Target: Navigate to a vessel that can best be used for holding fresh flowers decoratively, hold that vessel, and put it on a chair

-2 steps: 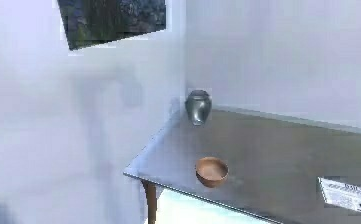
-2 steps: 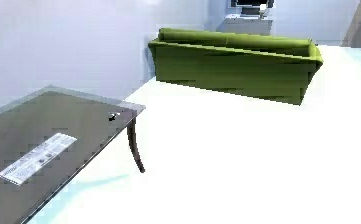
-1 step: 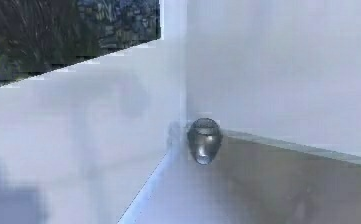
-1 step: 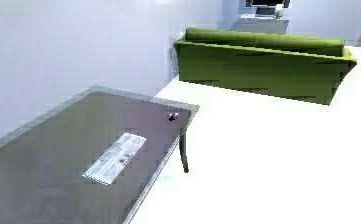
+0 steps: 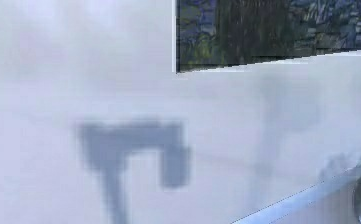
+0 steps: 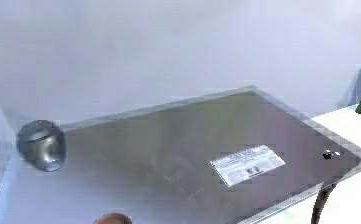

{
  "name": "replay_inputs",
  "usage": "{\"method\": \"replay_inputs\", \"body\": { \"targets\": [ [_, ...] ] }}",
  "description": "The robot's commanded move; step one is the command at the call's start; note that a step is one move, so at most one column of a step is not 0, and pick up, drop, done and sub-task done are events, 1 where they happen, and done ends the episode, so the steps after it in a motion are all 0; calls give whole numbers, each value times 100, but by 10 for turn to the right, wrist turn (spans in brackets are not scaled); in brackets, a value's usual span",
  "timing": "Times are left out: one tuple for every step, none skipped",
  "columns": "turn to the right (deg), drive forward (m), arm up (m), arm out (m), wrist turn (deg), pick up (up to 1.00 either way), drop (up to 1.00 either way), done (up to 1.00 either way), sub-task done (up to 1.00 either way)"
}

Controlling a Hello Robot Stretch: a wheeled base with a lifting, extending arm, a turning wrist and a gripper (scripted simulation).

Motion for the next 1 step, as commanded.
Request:
{"method": "replay_inputs", "body": {
  "targets": [
    [-330, 0, 0, 0, 0, 0, 0, 0, 0]
  ]
}}
